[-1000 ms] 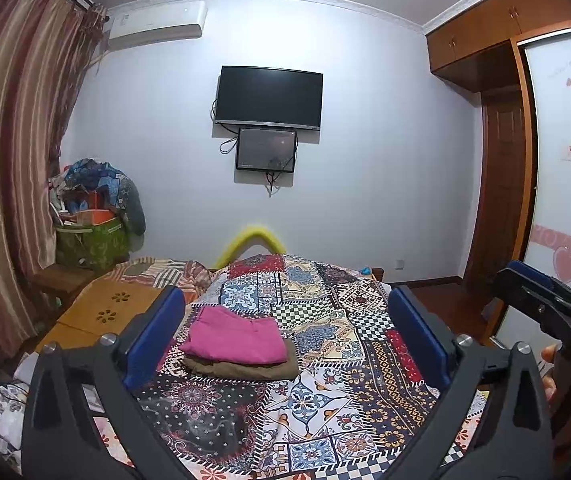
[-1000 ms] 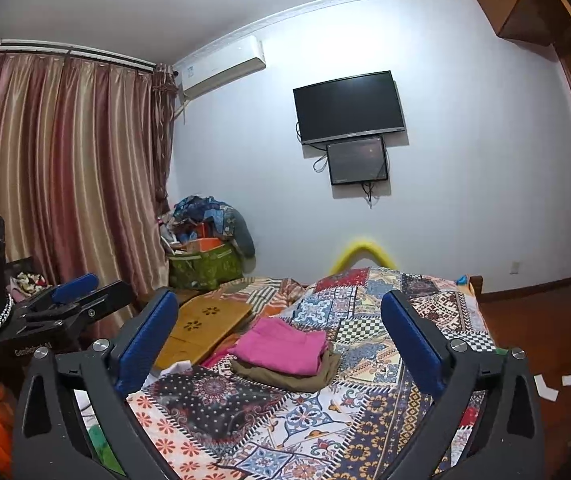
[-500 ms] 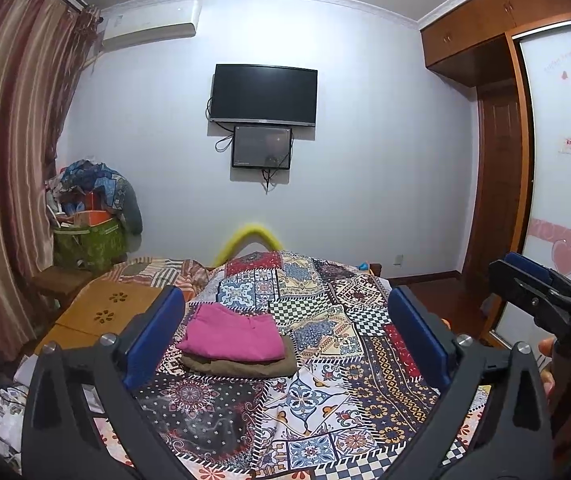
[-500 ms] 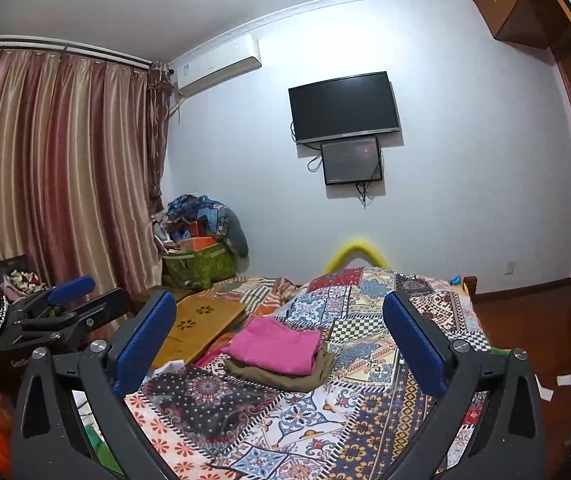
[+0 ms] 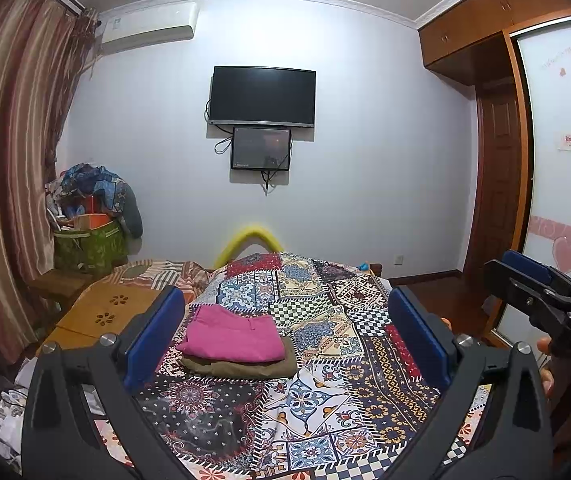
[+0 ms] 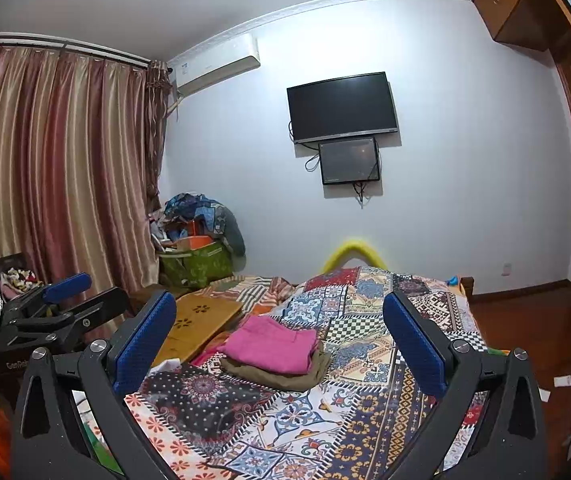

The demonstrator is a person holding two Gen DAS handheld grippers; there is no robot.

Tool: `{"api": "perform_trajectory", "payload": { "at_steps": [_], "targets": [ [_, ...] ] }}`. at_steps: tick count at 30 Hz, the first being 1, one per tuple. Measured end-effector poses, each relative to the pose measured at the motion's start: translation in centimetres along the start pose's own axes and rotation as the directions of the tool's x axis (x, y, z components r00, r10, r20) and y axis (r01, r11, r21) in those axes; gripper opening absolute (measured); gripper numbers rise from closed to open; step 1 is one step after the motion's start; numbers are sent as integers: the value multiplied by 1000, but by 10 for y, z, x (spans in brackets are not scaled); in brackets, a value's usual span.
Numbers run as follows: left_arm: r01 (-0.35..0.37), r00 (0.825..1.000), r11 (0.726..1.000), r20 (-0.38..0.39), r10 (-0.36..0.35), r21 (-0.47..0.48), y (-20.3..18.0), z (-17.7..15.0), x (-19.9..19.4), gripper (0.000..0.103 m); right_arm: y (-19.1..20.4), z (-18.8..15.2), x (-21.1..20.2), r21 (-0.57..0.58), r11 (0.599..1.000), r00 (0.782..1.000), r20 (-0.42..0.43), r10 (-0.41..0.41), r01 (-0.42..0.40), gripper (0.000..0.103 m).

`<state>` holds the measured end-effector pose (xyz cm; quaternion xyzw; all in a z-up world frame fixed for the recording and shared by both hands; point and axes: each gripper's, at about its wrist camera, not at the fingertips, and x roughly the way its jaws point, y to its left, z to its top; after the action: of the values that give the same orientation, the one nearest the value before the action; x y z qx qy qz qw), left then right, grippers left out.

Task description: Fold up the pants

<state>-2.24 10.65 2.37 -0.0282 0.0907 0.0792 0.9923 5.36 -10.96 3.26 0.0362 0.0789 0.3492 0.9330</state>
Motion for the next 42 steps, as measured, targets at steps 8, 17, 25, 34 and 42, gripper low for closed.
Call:
{"api": "perform_trajectory", "payload": {
  "at_steps": [8, 17, 25, 34, 42],
  "targets": [
    [2, 1000, 1000, -1, -2, -3, -1, 1, 0, 103, -2, 0, -1, 4, 1000, 1000, 2, 1, -1, 103],
    [10, 1000, 1000, -3, -10, -6, -2, 2, 0, 103, -4, 1, -3, 5, 1000, 1000, 4, 3, -3, 103],
    [14, 1000, 1000, 3, -14, -3, -6, 3, -2, 103, -3, 1, -4, 2, 1000, 1000, 8, 1, -1, 103],
    [20, 1000, 1000, 4, -20, -3, -7, 4, -6, 103, -3, 1, -5, 2, 1000, 1000, 9, 0, 0, 103],
    [39, 999, 999, -5, -39, -6, -6, 5, -6, 103, -4, 0, -5, 4, 1000, 1000, 10, 0, 0, 103]
  ]
}}
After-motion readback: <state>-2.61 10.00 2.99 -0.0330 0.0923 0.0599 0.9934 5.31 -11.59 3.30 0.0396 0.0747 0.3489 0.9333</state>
